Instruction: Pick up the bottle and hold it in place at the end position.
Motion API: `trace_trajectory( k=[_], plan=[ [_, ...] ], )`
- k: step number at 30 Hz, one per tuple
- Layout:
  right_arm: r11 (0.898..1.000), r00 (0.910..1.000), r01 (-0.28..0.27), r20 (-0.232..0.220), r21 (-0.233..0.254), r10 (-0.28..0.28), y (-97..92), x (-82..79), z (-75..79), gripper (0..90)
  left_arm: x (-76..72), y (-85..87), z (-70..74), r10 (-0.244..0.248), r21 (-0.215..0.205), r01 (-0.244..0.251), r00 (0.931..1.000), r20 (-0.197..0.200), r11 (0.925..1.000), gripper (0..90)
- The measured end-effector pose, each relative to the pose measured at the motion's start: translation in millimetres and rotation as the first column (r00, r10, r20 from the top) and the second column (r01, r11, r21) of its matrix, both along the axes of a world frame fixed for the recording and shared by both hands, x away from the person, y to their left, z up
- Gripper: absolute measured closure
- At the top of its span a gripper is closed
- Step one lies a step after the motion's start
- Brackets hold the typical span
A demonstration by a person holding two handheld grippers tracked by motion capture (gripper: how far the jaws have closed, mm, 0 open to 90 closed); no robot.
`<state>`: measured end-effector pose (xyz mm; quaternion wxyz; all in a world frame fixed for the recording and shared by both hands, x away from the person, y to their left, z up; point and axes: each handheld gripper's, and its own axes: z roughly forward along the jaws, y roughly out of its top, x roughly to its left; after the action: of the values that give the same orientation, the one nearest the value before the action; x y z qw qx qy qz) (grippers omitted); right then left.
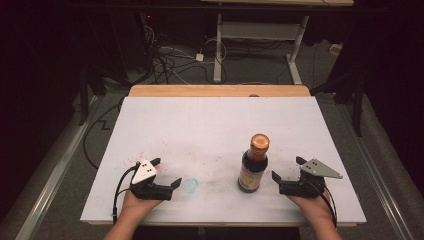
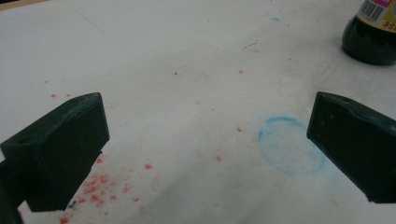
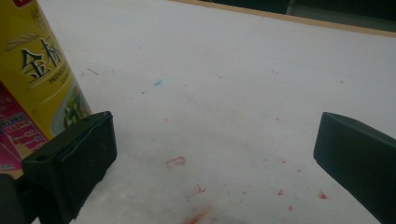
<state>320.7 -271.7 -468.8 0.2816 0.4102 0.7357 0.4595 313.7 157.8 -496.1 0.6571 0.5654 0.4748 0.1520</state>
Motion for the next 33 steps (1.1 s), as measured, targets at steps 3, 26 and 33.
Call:
trace_trajectory(
  k=[3,26,33],
  plan=[
    [1.0,0.9999,-0.013,-0.002,0.013,0.013,0.4,-5.6,3.2,0.3,0.4,0.5,0.1,0.002,-0.003,-0.002,1.0,-0.002,1.0,0.0],
    [0.986,0.988,-0.154,0.005,0.06,0.154,24.9,-29.8,15.1,0.3,1.6,1.7,0.6,0.007,-0.015,-0.007,0.9999,-0.01,0.9999,0.0],
    [0.976,0.978,-0.209,0.003,0.063,0.209,40.7,-31.9,16.6,0.3,1.4,1.6,0.7,0.007,-0.018,-0.008,0.9999,-0.012,0.9998,0.0]
  ],
)
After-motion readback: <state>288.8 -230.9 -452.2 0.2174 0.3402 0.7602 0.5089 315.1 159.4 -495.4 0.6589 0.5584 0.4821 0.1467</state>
